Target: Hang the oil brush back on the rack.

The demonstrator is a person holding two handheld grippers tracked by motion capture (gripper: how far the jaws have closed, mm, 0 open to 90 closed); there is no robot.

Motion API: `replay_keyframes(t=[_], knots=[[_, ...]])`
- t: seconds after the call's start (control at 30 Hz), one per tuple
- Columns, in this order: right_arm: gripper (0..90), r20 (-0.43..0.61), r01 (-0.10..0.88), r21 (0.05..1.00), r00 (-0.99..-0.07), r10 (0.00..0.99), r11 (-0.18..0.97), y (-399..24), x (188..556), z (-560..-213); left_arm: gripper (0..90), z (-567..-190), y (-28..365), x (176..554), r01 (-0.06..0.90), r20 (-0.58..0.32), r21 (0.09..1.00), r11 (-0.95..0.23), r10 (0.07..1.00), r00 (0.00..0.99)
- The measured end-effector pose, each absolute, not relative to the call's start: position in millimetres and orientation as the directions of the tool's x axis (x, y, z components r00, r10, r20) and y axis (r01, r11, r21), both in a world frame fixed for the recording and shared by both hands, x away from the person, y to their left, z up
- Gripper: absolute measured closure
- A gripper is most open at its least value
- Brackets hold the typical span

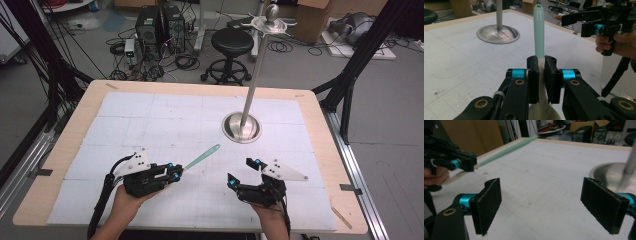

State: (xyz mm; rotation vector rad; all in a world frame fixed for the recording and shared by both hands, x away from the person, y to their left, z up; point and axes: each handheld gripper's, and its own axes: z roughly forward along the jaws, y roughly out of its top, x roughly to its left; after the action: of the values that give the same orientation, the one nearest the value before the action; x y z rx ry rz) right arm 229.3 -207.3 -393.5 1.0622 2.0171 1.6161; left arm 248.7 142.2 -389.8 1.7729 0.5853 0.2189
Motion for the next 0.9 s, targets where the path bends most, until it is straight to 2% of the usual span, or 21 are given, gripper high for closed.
replay_keyframes(t=[0.33, 0.4, 0.57, 0.73, 0.9], knots=[[18.7, 0.232, 0.341, 0.939, -0.723, 0.65, 0.044, -177.1, 237.6, -389.7, 82.0, -391.2, 134.9, 244.4, 0.265, -0.149, 0.946, -0.187, 0.474, 0.868], [24.1, 0.24, 0.34, 0.94, -0.737, 0.632, 0.041, -175.2, 239.1, -388.9, 81.9, -391.6, 133.4, 243.8, 0.264, -0.15, 0.946, -0.186, 0.471, 0.869], [25.2, 0.267, 0.355, 0.934, -0.75, 0.605, 0.028, -166.3, 246.3, -386.7, 81.9, -392.1, 129.7, 241.7, 0.264, -0.151, 0.946, -0.191, 0.461, 0.875], [30.7, 0.275, 0.352, 0.936, -0.763, 0.585, 0.019, -158.1, 250.3, -382.2, 81.9, -392.0, 129.3, 240.8, 0.264, -0.15, 0.945, -0.192, 0.46, 0.875], [40.7, 0.268, 0.341, 0.94, -0.779, 0.567, 0.023, -151.3, 252.6, -373.9, 81.9, -391.3, 130.0, 239.6, 0.268, -0.154, 0.944, -0.192, 0.462, 0.873]])
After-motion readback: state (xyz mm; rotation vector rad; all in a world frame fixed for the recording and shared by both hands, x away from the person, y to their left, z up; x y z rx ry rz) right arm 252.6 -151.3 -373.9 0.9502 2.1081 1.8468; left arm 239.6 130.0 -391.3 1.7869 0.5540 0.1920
